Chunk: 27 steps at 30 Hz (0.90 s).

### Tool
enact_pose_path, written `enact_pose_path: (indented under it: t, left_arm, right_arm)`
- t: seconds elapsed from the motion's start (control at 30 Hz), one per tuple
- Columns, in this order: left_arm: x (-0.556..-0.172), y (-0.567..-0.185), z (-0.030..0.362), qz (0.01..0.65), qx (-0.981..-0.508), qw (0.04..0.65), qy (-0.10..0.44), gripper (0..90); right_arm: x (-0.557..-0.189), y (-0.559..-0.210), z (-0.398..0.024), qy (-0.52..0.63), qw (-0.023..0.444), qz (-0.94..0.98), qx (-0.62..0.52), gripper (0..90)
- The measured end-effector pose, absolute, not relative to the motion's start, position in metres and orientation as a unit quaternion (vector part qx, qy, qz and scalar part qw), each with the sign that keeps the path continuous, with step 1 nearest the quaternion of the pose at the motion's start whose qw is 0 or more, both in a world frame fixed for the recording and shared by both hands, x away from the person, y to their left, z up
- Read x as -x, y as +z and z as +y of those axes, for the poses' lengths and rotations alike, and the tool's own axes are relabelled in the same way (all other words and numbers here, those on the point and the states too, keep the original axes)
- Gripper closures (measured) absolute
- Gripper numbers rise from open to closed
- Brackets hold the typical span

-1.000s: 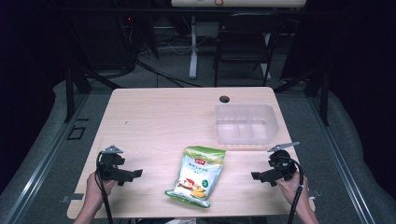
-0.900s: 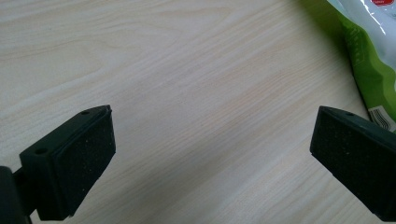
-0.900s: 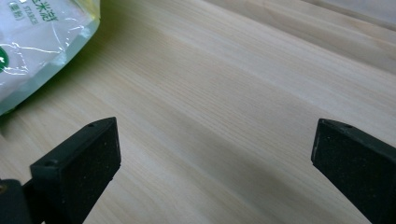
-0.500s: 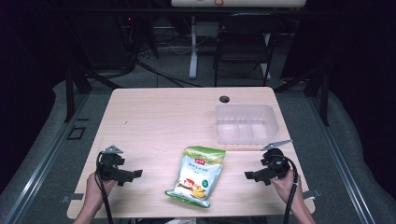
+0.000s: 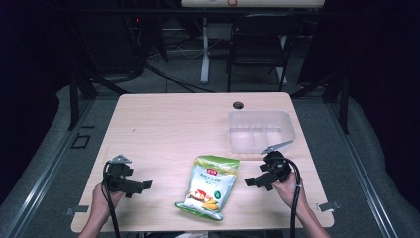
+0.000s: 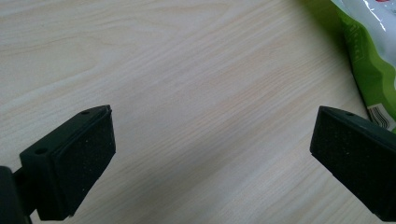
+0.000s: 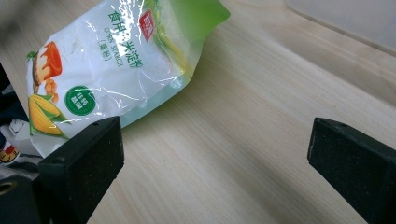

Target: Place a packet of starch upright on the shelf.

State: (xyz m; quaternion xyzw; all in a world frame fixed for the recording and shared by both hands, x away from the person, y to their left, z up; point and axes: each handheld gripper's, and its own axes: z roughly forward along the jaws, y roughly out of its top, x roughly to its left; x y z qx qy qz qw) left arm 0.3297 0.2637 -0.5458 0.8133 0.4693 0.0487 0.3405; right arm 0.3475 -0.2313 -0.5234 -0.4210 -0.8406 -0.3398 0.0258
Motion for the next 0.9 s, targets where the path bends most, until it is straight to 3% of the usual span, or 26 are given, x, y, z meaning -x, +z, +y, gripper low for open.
enact_pose_path:
  t: [0.23,0.47,0.6,0.73,0.83,0.87,0.9]
  left_arm:
    - [-0.33,-0.546,0.263,0.468,-0.816,0.336,0.043,0.2]
    - [-0.33,-0.547,0.264,0.472,-0.814,0.334,0.045,0.3]
    - [-0.33,-0.547,0.264,0.47,-0.816,0.335,0.045,0.3]
    - [-0.33,-0.547,0.265,0.473,-0.816,0.329,0.044,0.3]
    - [-0.33,-0.548,0.265,0.474,-0.816,0.327,0.045,0.3]
    - [-0.33,-0.548,0.265,0.474,-0.817,0.325,0.045,0.3]
    - [-0.33,-0.548,0.265,0.474,-0.817,0.325,0.045,0.4]
  right_arm:
    - [-0.358,-0.52,-0.222,-0.346,0.022,-0.841,0.414,6.1]
    - [-0.375,-0.517,-0.198,-0.355,0.023,-0.849,0.39,16.3]
    - [-0.386,-0.517,-0.18,-0.346,0.016,-0.858,0.379,28.3]
    - [-0.392,-0.522,-0.172,-0.335,0.02,-0.864,0.376,33.6]
    - [-0.397,-0.526,-0.168,-0.323,0.025,-0.867,0.379,42.0]
    - [-0.4,-0.528,-0.167,-0.319,0.035,-0.868,0.379,51.2]
    - [-0.4,-0.528,-0.167,-0.319,0.035,-0.868,0.379,51.2]
